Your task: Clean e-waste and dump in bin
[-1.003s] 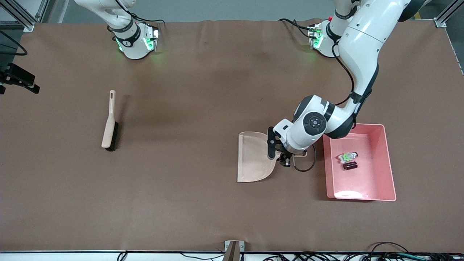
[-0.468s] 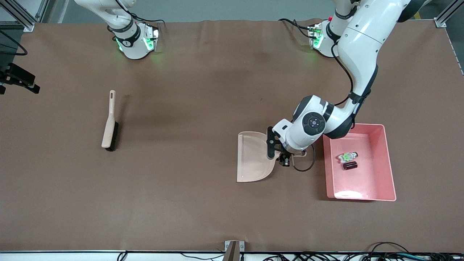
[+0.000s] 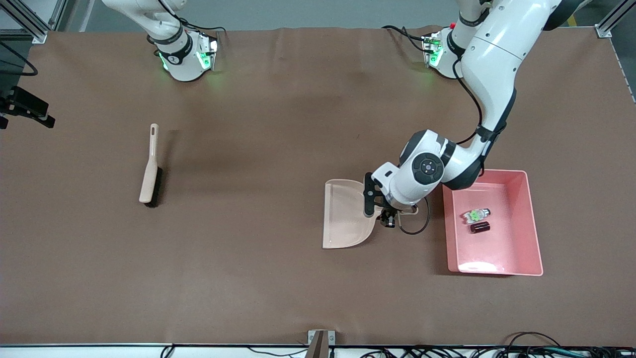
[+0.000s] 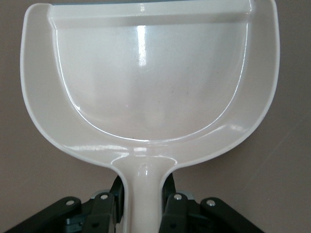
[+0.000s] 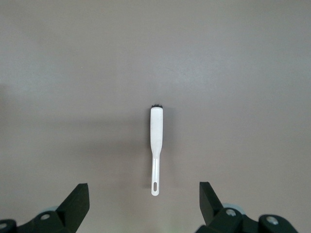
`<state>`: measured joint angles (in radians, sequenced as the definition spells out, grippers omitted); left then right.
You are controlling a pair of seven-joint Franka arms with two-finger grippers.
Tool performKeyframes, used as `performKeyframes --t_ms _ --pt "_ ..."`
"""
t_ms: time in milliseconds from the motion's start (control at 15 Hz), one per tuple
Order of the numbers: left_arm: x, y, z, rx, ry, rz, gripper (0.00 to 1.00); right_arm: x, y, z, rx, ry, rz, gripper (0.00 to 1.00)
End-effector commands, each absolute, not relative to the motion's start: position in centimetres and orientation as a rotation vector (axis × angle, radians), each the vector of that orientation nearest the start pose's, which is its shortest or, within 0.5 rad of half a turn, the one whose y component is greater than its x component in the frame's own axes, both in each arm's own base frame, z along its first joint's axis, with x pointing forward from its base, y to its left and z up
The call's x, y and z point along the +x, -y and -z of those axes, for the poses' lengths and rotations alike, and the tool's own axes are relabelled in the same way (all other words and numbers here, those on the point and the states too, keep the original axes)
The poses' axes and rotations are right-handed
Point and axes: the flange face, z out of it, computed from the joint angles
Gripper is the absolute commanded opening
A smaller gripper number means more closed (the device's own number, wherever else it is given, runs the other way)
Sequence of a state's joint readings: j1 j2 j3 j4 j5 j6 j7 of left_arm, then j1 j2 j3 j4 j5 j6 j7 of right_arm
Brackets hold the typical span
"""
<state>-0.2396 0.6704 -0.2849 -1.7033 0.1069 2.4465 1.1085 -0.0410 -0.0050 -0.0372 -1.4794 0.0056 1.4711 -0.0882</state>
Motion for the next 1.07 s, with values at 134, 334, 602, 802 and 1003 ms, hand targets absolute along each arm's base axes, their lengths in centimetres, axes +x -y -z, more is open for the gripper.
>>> performKeyframes --t_ms 134,334,602,802,1003 --pt "60.0 33.1 -22.6 -2.117 -2.380 0.213 0.13 54.3 3.5 -66.3 -3.120 0.016 -0.007 1.00" --pt "60.0 33.2 -22.8 -2.091 -2.401 0.219 0.26 54.1 3.4 -66.2 -3.119 0.018 -0.026 1.00" --pt "60.7 32.8 -23.6 -2.186 -2.323 0.242 1.00 54.1 3.4 -66.1 -3.118 0.018 -0.038 1.00" --pt "61.8 31.5 -27.2 -2.375 -2.130 0.212 1.00 54.2 3.2 -66.1 -3.119 0.023 -0.029 1.00" --pt "62.9 29.0 -32.3 -2.650 -1.780 0.170 1.00 54.1 3.1 -66.0 -3.118 0.028 -0.036 1.00"
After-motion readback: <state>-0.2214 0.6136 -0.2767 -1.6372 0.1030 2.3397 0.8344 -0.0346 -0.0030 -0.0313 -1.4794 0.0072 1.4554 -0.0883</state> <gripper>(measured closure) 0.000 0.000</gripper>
